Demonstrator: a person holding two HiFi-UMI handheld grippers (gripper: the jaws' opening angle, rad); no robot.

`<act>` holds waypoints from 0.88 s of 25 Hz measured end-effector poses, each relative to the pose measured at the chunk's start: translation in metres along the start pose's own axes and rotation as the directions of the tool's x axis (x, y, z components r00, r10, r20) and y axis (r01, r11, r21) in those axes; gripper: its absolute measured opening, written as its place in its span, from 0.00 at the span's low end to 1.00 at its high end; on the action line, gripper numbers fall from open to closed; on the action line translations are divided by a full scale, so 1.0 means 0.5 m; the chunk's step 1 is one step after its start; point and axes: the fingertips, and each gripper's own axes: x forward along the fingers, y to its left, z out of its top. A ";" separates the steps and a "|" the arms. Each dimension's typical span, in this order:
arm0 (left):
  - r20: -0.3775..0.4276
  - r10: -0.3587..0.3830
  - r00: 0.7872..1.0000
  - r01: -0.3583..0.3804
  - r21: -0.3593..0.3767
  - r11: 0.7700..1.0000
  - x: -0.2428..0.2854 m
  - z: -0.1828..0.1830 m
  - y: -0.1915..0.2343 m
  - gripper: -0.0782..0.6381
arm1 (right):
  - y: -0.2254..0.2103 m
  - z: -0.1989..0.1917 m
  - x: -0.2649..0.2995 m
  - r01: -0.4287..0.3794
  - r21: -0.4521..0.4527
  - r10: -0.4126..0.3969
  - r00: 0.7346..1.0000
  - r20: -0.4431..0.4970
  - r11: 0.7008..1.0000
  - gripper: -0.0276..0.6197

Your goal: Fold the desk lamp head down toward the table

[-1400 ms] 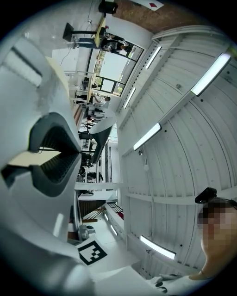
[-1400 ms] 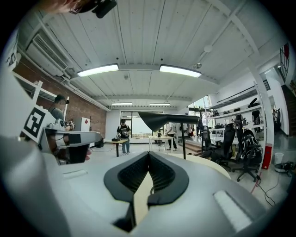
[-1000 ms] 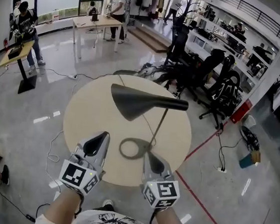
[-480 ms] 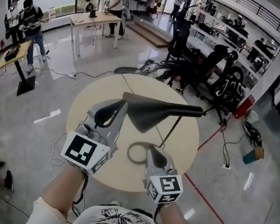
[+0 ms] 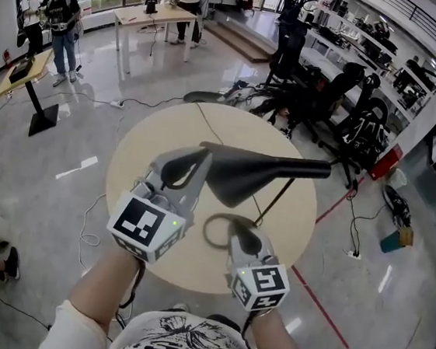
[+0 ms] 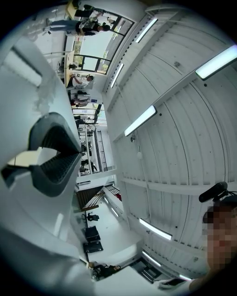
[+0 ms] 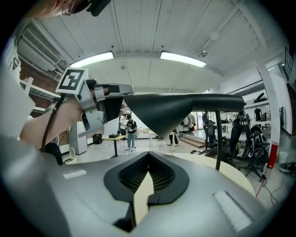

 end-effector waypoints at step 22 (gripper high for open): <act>-0.217 -0.072 0.974 0.054 -0.085 0.995 -0.018 -0.257 -0.077 0.12 | -0.055 -0.110 -0.052 0.132 0.001 -0.131 0.984 -0.119 0.991 0.05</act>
